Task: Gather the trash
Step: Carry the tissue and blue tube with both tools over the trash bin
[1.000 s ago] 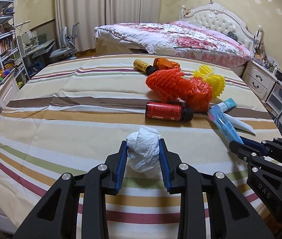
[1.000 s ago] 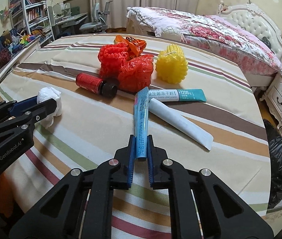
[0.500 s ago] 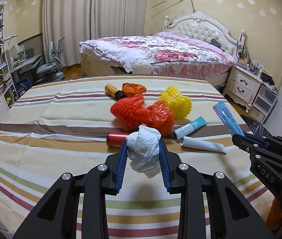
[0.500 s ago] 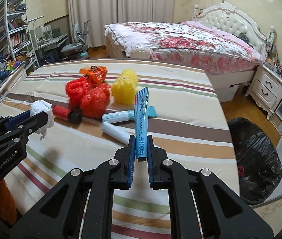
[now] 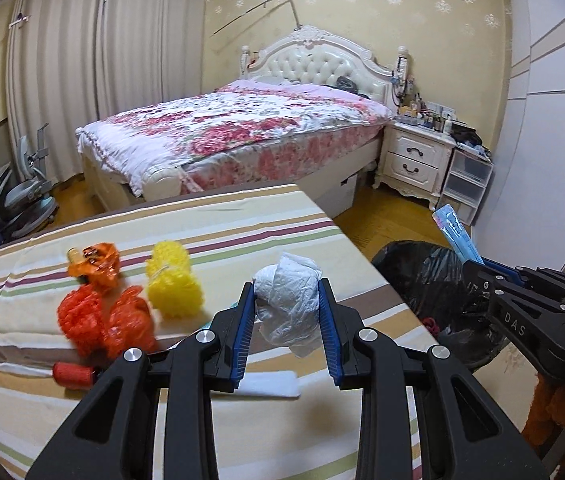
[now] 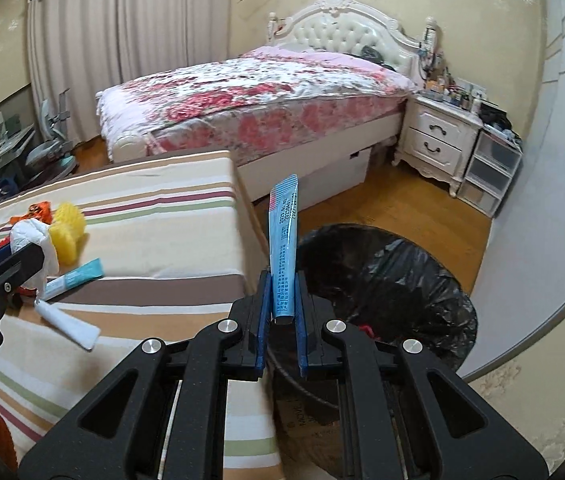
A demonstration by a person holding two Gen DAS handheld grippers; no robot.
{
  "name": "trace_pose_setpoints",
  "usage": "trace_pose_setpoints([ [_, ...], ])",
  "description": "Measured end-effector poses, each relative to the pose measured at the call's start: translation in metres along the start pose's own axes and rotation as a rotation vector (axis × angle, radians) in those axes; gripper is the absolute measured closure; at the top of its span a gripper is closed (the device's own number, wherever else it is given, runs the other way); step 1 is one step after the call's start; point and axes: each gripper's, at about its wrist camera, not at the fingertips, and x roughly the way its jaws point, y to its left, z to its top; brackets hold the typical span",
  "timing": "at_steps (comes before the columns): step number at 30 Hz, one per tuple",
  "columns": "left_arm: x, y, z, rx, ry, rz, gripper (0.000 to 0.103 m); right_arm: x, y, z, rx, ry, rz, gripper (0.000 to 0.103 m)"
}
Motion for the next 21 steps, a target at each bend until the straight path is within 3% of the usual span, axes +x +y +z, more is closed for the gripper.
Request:
trace_pose_setpoints([
  [11,0.054,-0.068,0.027,0.092,0.015,-0.095,0.071,0.03,-0.056,-0.004,0.1,0.02,-0.114,0.092],
  [21,0.093,-0.097,0.032,0.149,0.064,-0.11,0.071,0.052,-0.081,-0.003,0.172,0.04,-0.136,0.092],
])
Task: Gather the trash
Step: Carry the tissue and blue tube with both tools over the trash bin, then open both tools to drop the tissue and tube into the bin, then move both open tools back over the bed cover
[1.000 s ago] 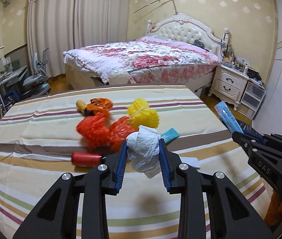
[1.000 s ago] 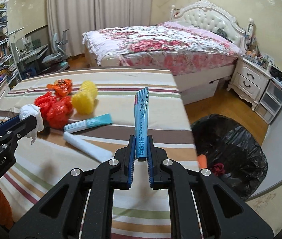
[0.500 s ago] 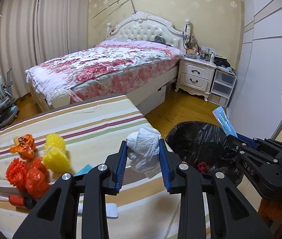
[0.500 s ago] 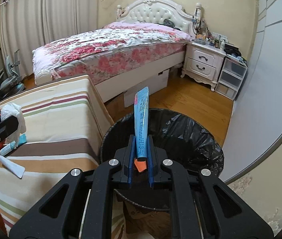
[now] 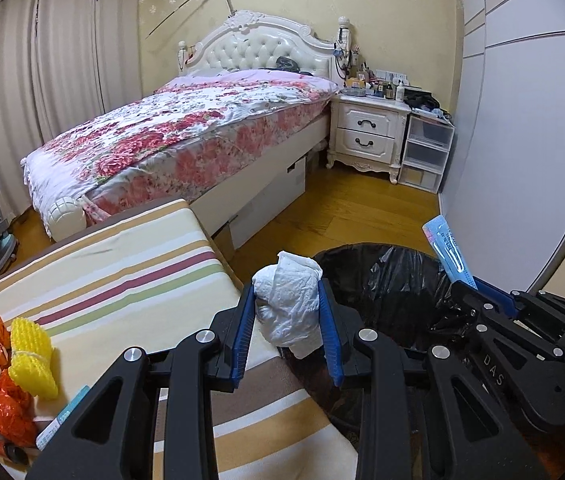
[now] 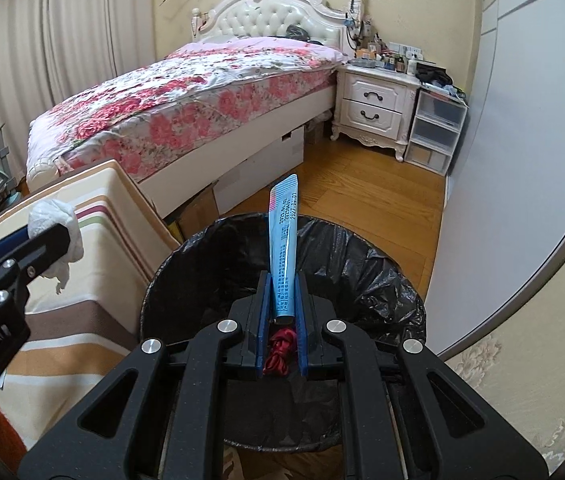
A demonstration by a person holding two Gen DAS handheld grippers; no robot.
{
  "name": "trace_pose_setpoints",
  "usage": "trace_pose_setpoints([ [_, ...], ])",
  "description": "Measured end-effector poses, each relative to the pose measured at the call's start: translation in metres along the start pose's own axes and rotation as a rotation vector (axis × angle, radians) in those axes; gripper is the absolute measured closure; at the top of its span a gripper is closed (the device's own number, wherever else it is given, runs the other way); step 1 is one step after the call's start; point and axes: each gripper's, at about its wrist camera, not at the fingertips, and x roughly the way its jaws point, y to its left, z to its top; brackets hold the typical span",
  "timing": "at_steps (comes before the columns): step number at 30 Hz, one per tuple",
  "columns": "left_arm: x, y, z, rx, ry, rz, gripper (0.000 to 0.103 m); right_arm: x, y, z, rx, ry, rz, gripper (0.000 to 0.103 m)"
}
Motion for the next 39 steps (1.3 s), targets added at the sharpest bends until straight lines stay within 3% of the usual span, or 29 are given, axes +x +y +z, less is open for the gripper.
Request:
trace_pose_setpoints([
  [13,0.031,-0.015,0.001,0.039,0.056,0.014,0.07,0.015,-0.014,0.005,0.037,0.012,-0.015,0.091],
  [16,0.035,-0.015,0.0,0.036,0.071,0.018,0.059,0.016,-0.018,0.006,0.049,0.004,-0.028,0.087],
  [20,0.034,-0.015,-0.001,0.031,0.065,0.021,0.041,0.017,-0.022,0.006,0.067,0.002,-0.035,0.067],
  [22,0.033,-0.015,-0.001,0.028,0.056,0.026,0.033,0.017,-0.023,0.006,0.073,0.002,-0.04,0.066],
  [39,0.008,0.012,-0.006,-0.036,0.049,0.085,0.026,0.001,-0.014,0.007,0.073,-0.021,-0.039,0.044],
])
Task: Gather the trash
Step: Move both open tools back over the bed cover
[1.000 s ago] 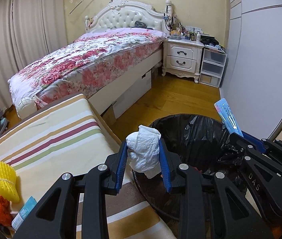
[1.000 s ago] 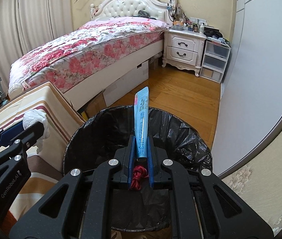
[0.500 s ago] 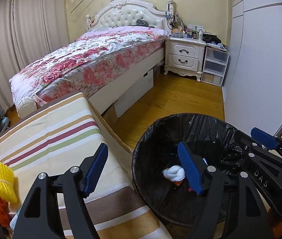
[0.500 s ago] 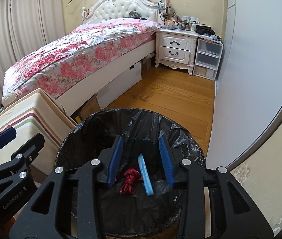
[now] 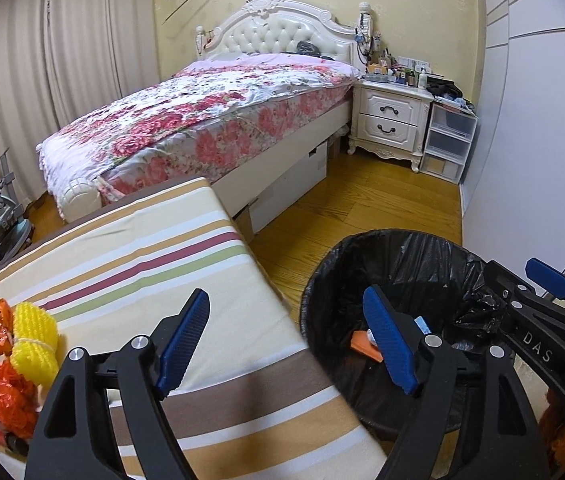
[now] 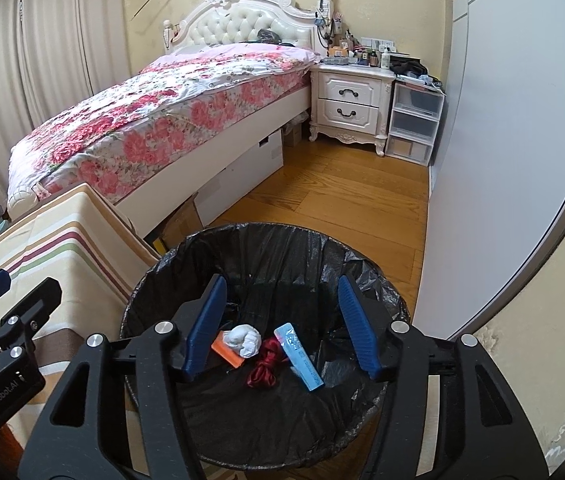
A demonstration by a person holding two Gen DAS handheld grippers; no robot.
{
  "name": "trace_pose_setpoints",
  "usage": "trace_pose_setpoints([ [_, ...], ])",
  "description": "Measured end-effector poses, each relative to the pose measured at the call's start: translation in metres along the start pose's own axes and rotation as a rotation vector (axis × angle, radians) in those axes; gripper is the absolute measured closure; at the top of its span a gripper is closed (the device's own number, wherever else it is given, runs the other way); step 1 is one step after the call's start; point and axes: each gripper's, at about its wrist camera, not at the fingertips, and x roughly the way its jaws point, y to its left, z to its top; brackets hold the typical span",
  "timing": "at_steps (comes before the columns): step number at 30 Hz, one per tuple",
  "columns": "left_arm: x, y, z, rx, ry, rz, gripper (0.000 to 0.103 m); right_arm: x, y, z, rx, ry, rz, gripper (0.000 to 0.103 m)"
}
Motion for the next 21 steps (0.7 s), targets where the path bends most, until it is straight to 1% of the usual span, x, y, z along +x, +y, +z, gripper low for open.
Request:
trace_pose_setpoints([
  [7,-0.022,0.034,-0.012,-0.052,-0.001,0.067,0.026,-0.01,0.027,-0.006,-0.048,0.002,0.053,0.043],
  [10,-0.032,0.051,-0.018,-0.076,-0.001,0.104,0.026,-0.015,0.043,-0.009,-0.076,0.007,0.09,0.043],
  [15,-0.05,0.084,-0.027,-0.117,-0.007,0.174,0.026,-0.024,0.076,-0.016,-0.141,0.011,0.148,0.043],
  [21,-0.073,0.132,-0.041,-0.2,-0.014,0.257,0.026,-0.035,0.119,-0.023,-0.216,0.017,0.219,0.043],
])
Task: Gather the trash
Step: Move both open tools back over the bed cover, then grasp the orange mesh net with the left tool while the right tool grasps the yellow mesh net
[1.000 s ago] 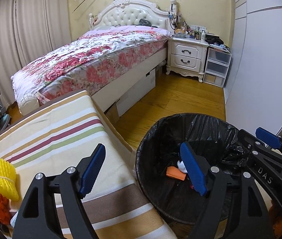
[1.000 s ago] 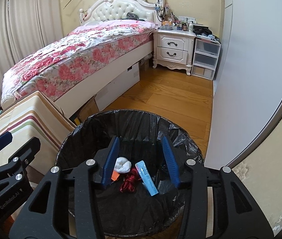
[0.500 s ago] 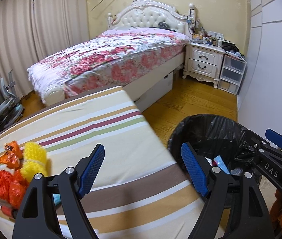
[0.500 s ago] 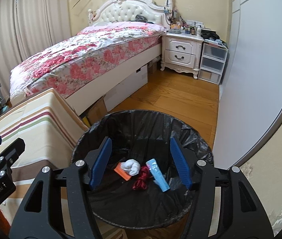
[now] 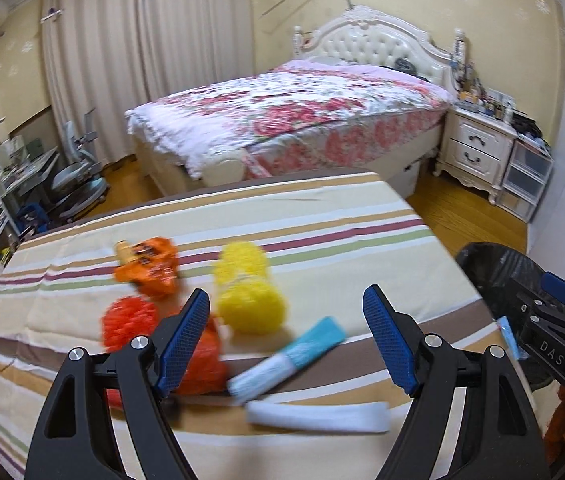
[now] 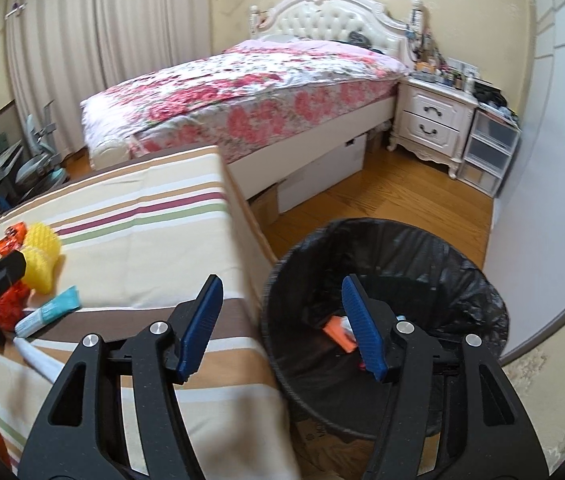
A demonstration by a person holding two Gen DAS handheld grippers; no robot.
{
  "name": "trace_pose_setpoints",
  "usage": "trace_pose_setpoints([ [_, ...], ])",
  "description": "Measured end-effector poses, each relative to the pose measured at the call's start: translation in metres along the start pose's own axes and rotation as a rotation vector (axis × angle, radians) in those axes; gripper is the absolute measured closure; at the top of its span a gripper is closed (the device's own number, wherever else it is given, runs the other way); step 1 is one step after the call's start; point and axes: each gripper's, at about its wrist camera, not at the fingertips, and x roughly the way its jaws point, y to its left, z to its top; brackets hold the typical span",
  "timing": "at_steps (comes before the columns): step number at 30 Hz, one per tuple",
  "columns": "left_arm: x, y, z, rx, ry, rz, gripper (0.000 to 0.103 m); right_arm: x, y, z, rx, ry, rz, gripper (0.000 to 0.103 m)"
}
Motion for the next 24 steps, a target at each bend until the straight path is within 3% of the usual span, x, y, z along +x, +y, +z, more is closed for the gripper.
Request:
trace_pose_setpoints([
  [11,0.002,0.088,-0.015,-0.142,0.036,0.159,0.026,-0.003,0.076,0.009,-0.115,0.003,0.121,0.042],
  [22,0.026,0.117,-0.025,-0.209,0.132,0.078,0.027,-0.001,0.13,0.01,-0.202,0.005,0.189,0.036],
  [24,0.028,0.118,-0.027,-0.213,0.14,0.066,0.033,0.001,0.136,0.009,-0.212,0.01,0.194,0.036],
])
